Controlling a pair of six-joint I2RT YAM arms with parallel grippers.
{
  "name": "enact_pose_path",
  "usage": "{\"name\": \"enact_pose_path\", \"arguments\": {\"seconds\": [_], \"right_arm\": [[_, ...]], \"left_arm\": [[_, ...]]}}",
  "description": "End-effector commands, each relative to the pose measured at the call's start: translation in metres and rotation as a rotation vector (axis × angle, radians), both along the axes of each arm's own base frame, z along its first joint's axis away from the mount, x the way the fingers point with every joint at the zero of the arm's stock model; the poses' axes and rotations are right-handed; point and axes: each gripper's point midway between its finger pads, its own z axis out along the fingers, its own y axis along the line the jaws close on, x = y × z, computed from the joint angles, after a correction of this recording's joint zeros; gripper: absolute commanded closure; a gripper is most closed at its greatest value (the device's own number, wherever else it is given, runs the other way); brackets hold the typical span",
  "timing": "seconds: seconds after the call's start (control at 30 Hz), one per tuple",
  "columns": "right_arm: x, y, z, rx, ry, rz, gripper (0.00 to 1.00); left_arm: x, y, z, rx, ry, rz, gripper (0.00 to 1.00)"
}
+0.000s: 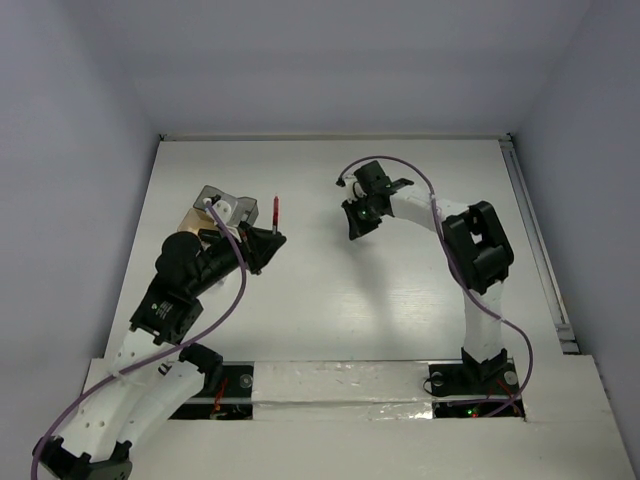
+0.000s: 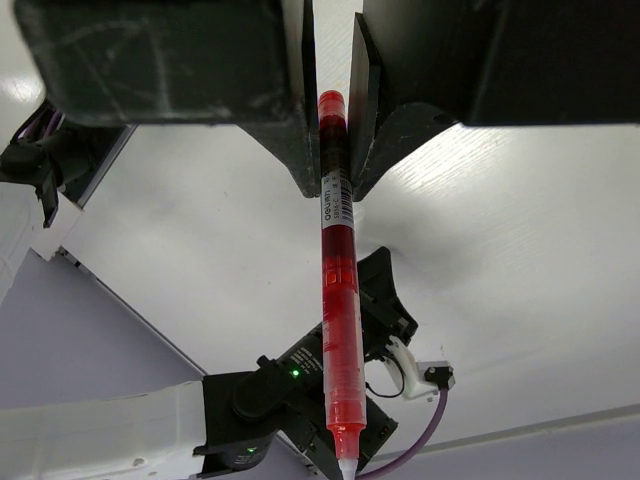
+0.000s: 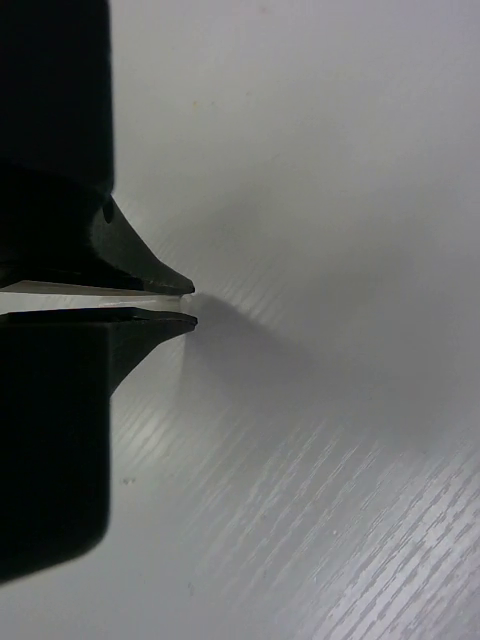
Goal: Sort the stationery into containers
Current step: Pick up the pen cap from the center of the board, then close the pen cap on the pen.
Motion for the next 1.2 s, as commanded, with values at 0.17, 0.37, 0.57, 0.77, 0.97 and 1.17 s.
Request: {"name": "enact_pose_path", "arguments": {"seconds": [0.17,0.37,0.57,0.77,0.97,1.17], "right_arm": [[-0.016,0.058,0.078,0.465,0.008,-0.052,1.0],[-0.052,0.064,0.197,0.864,-0.216,0.017,1.0],[-0.082,0.053,0.269,1.113,-0.27,-0.012,1.0],[-0.101,0.047,0.312,1.286,-0.314,0.008,1.0],[-0.11,0.042,0.345,1.458,-0.275,0.0,1.0],[-0.108,0.043,0.363,1.511,-0.337,0.025,1.0]], "left_arm": [[0.009,0.005,0.002,0.006,-0.03,0.039,1.0],[0.013,0.004,-0.002,0.011,-0.011,0.033,1.0],[0.011,-0.003,-0.007,0.003,0.003,-0.015,1.0],[-0.006,-0.022,-0.005,-0.021,-0.004,-0.18,1.0],[-0.02,-0.034,-0.007,-0.037,0.005,-0.3,1.0],[-0.025,-0.041,-0.012,-0.048,0.04,-0.367,1.0]]}}
